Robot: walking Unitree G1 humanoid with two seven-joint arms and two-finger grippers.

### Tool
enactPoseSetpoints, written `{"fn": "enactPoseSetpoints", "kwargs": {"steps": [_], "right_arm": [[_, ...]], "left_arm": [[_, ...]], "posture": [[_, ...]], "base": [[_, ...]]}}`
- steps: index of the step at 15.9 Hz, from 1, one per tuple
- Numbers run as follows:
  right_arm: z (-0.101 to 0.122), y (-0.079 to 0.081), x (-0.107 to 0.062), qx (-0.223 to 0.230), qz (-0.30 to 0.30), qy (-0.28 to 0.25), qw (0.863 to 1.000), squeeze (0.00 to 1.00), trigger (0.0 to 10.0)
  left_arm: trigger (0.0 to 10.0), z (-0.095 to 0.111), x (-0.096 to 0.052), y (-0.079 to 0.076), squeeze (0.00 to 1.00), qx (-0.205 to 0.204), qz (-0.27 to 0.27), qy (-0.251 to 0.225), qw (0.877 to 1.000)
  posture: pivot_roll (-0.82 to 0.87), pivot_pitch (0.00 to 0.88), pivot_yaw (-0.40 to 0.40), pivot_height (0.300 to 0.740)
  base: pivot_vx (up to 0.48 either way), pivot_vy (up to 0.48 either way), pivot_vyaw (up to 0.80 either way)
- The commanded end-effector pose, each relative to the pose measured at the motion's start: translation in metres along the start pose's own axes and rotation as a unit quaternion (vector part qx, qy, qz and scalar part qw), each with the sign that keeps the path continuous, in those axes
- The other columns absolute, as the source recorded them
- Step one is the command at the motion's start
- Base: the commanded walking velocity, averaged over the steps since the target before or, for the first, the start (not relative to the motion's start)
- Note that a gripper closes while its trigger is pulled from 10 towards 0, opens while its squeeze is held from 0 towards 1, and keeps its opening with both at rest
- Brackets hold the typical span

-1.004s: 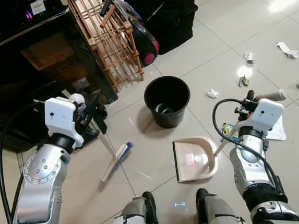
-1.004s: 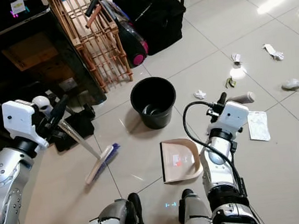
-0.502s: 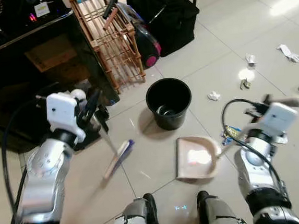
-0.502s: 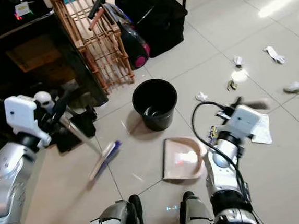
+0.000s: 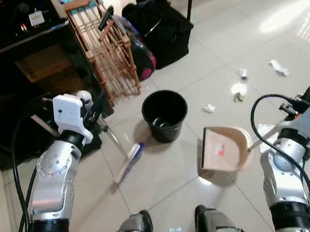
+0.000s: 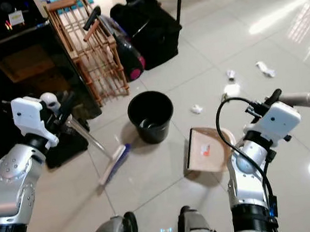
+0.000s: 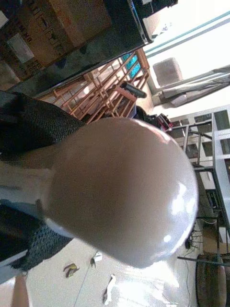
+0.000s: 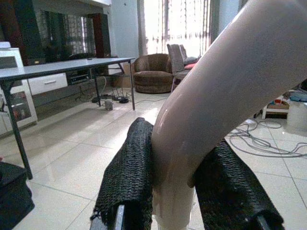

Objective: Sweep floor

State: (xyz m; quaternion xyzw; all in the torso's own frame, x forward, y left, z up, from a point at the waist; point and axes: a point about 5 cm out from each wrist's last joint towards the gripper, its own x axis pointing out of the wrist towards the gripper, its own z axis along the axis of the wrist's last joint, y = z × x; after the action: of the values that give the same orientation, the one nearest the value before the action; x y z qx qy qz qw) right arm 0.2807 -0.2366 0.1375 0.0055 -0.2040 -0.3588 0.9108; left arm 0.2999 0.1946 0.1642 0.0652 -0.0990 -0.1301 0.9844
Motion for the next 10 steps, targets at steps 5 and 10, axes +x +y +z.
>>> {"fn": "enactPoseSetpoints", "kwargs": {"steps": [5, 10], "right_arm": [[0.012, 0.015, 0.003, 0.03, 0.081, 0.044, 0.995, 0.0, 0.0], [0.039, 0.03, 0.01, 0.063, 0.203, 0.033, 0.977, 0.0, 0.0]], "left_arm": [[10.0, -0.001, -0.004, 0.01, 0.0, 0.006, 0.032, 0.01, 0.999], [10.0, -0.007, -0.004, -0.002, 0.0, -0.011, 0.044, 0.028, 0.999]], "posture": [[0.0, 0.137, 0.042, 0.74], [-0.04, 0.13, 0.016, 0.74]], "base": [[0.0, 0.0, 0.0], [0.0, 0.0, 0.0]]}}
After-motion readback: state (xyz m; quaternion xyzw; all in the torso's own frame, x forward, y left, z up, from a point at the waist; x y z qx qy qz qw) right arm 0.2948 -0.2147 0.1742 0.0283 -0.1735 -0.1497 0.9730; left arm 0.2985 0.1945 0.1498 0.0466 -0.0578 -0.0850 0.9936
